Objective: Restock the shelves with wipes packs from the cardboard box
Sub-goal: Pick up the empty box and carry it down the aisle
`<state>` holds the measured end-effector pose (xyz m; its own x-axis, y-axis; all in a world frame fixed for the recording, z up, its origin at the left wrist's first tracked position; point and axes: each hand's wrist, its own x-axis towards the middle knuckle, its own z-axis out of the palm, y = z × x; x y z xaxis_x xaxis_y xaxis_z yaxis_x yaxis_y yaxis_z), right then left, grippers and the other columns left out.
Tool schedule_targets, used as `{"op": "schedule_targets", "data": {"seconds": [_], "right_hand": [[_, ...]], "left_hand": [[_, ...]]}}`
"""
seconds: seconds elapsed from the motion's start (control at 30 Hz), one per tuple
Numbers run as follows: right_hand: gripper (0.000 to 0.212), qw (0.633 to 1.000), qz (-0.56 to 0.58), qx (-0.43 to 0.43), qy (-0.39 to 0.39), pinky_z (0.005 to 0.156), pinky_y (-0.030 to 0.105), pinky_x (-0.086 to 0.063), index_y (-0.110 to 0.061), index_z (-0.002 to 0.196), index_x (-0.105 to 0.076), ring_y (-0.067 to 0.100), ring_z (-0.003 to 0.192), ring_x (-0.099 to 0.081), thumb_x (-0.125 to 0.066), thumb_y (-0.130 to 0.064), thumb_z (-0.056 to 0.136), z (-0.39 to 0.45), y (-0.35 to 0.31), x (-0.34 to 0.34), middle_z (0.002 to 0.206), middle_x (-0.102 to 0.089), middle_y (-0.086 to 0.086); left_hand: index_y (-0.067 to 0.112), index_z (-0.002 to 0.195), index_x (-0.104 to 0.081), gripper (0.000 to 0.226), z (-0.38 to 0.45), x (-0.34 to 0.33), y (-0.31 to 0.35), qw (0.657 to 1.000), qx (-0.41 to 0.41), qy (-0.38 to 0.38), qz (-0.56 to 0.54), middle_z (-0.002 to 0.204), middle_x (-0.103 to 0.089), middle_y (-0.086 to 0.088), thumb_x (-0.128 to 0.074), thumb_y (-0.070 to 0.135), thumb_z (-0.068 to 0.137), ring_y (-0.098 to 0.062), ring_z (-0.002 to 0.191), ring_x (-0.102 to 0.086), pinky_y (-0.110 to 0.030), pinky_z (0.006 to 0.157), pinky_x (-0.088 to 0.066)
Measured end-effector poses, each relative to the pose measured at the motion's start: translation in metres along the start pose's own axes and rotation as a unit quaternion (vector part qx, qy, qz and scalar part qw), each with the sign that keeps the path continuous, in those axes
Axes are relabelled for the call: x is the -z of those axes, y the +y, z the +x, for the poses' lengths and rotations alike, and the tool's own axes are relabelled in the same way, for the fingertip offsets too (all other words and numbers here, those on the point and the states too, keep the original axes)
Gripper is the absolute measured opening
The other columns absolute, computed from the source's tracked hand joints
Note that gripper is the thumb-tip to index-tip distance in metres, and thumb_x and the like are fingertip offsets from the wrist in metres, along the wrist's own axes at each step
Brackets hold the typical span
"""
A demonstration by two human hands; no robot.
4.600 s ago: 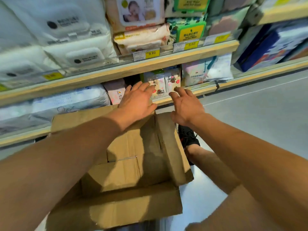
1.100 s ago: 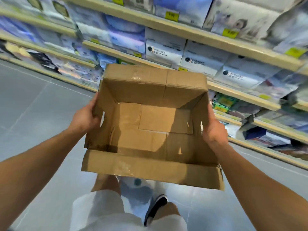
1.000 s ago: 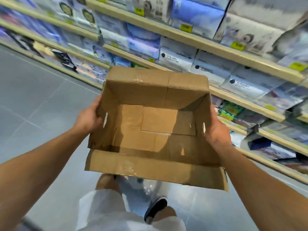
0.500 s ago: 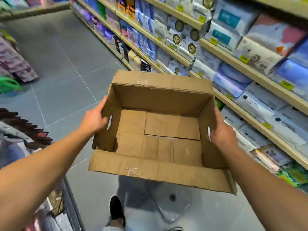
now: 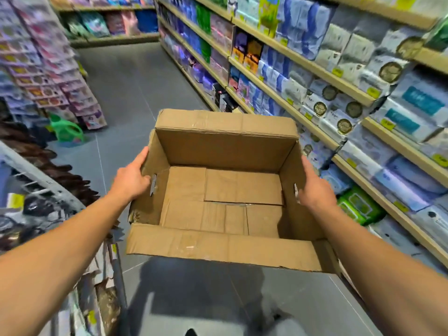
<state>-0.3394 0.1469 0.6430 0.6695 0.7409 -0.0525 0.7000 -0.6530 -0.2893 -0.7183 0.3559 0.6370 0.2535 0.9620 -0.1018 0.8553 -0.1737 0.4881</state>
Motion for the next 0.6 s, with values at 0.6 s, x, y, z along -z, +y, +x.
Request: {"op": "schedule_targets", "data": {"seconds": [0.6], "right_hand": [[0.092, 0.998, -0.002, 0.064, -0.017, 0.057, 0.036, -0.042, -0.044, 0.152, 0.004, 0.026, 0.063, -0.053, -0.055, -0.01, 0.091, 0.278, -0.089, 0.021, 0.07, -0.051, 0.008]], "left_hand": [[0.042, 0.15, -0.013, 0.078, 0.223, 0.025, 0.076, 0.997, 0.027, 0.073, 0.014, 0.136, -0.054, -0.017, -0.052, 0.013, 0.089, -0.046, 0.119, -0.045, -0.048, 0.099, -0.041]]}}
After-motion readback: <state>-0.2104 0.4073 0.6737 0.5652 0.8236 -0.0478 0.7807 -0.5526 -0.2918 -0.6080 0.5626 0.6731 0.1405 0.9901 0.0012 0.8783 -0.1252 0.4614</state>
